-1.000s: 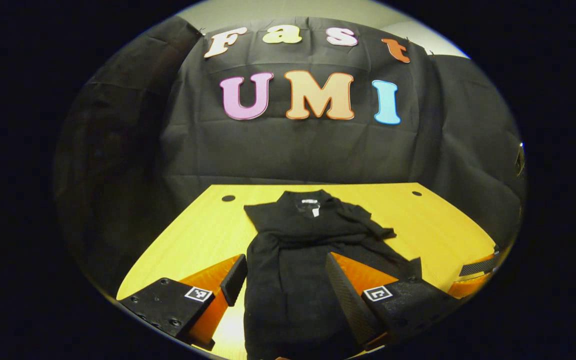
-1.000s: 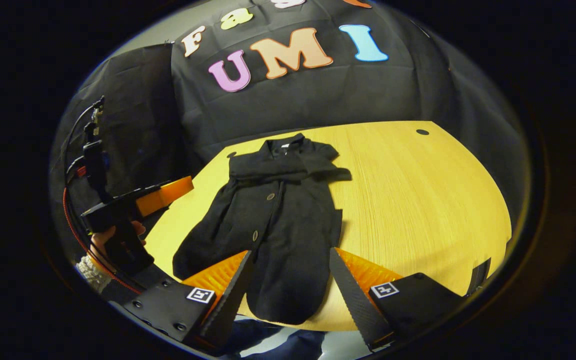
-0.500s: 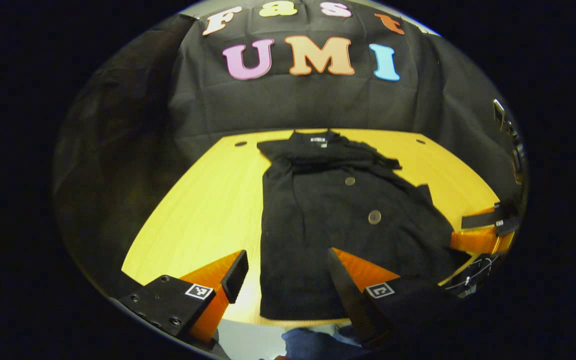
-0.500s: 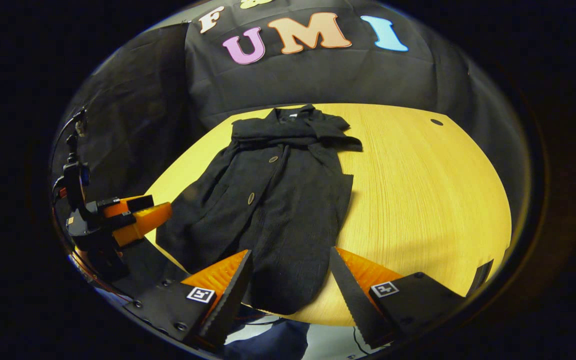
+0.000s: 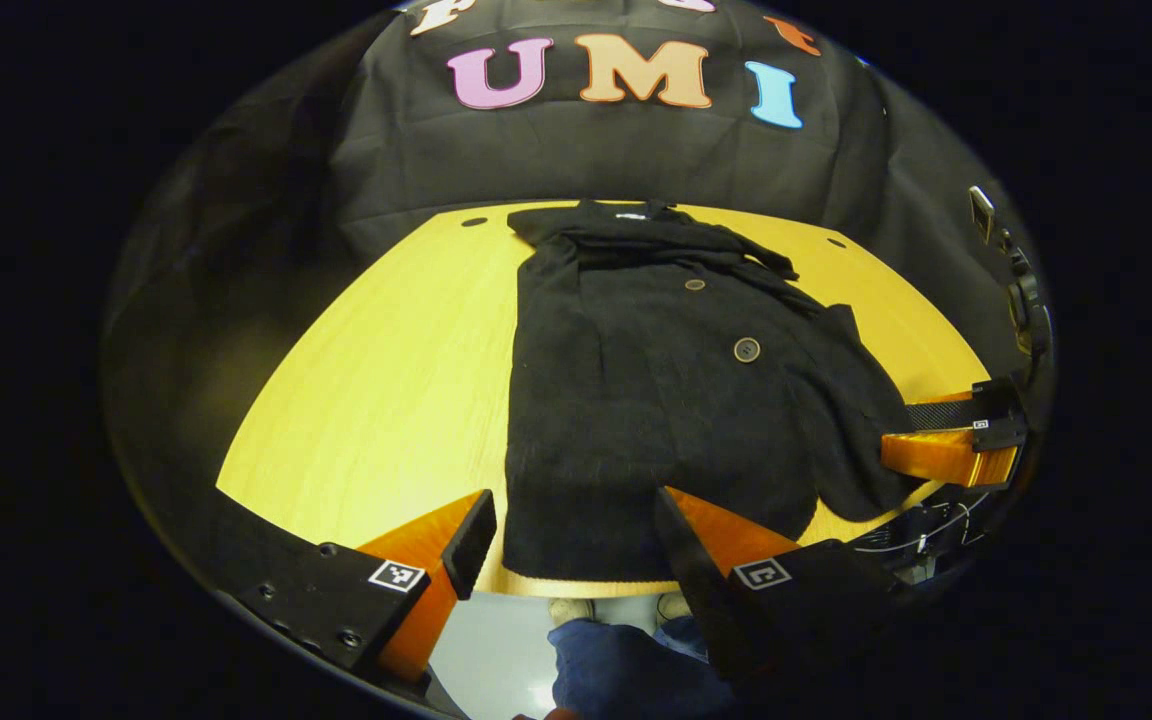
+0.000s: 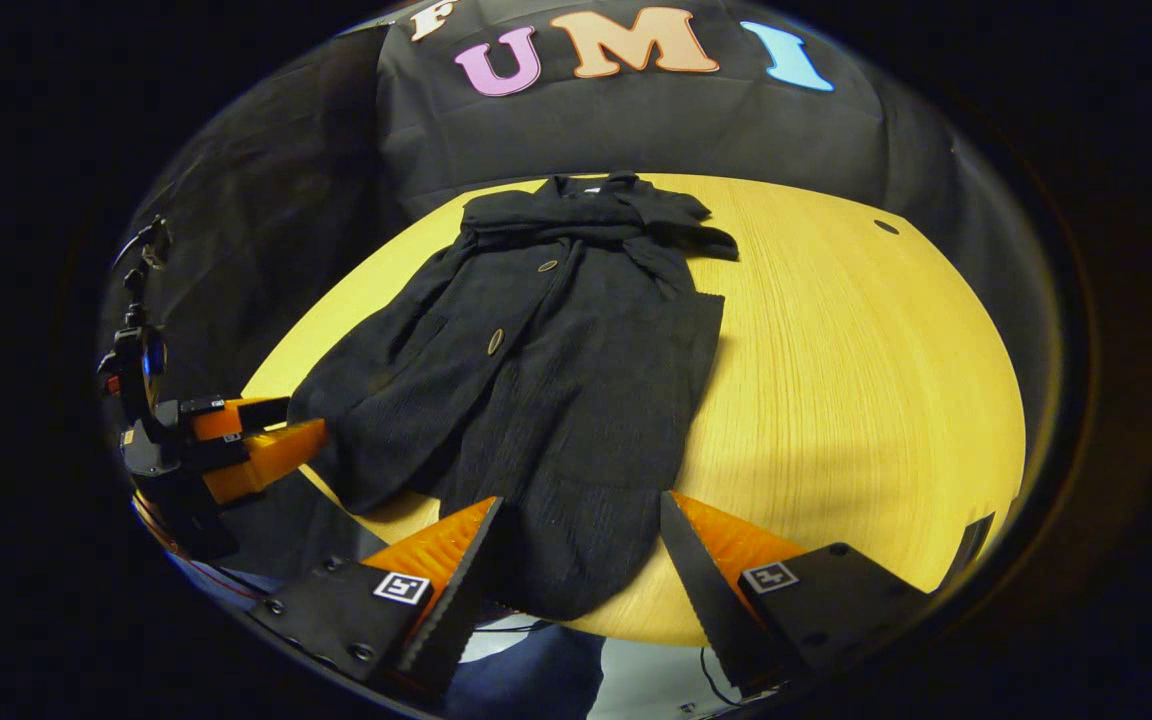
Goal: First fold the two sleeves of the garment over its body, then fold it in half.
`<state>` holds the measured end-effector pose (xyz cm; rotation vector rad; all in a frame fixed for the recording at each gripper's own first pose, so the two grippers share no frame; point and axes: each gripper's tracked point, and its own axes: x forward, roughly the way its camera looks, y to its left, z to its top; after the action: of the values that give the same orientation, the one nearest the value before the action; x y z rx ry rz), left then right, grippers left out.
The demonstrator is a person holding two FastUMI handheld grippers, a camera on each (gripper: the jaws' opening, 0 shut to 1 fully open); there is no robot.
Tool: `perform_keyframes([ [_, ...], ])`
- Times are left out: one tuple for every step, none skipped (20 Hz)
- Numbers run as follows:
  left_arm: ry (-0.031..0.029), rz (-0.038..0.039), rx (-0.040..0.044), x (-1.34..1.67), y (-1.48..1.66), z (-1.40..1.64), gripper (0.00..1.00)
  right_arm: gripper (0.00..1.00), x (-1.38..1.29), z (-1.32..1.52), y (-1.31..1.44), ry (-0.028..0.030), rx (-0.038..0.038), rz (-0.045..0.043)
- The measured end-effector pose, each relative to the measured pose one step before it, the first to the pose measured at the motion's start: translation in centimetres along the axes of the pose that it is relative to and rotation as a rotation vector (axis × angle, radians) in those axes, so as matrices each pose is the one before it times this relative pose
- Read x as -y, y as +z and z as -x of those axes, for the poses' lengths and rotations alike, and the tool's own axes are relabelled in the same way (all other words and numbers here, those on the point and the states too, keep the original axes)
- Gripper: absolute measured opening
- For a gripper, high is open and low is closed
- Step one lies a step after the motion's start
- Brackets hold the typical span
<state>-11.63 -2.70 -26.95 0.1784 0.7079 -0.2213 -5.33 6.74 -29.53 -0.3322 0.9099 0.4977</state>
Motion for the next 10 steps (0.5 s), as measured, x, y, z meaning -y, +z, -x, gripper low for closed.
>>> perform_keyframes([
  [-0.00551,-0.00198,-0.00942,0.210,-0.430,-0.098,0.96,0.97,-0.014,-0.119,-0.090,-0.00300,-0.00187,0.00607],
  [-0.00336,-0.00325,-0.01048,0.155,-0.427,-0.092,0.96,0.97,-0.070,-0.075,-0.233,-0.00259,-0.00481,0.00504],
  [-0.00111,-0.00341,-0.01617,-0.001,-0.447,-0.107,0.96,0.97,0.061,-0.061,-0.089,-0.00207,-0.00632,0.00231],
  [0.00026,-0.00062,-0.01703,-0.063,-0.346,-0.390,0.96,0.97,0.035,-0.211,-0.278,-0.00264,-0.00809,0.00036],
  [-0.00446,0.00116,-0.01131,0.064,-0.244,-0.082,0.96,0.97,0.007,-0.244,-0.177,-0.00429,-0.00612,-0.00045],
  [-0.00074,0.00265,-0.00806,0.011,-0.112,-0.004,0.94,0.90,0.025,-0.051,0.039,-0.00402,0.00028,0.00394],
  [-0.00181,-0.00186,0.00812,0.073,0.237,0.067,0.96,0.97,-0.066,-0.050,-0.011,-0.00370,0.00255,0.00672],
  [-0.00105,0.00046,-0.00782,-0.013,-0.261,-0.113,0.98,0.90,0.082,0.034,-0.099,-0.00645,0.00376,0.00972],
  [-0.00088,-0.00086,0.00695,0.067,0.192,0.057,0.97,0.89,0.001,-0.146,0.032,-0.00770,0.00181,0.01370],
  [-0.00044,-0.00231,-0.00437,0.102,-0.085,-0.077,0.98,0.87,0.067,0.007,-0.021,-0.01241,0.00304,0.01825],
])
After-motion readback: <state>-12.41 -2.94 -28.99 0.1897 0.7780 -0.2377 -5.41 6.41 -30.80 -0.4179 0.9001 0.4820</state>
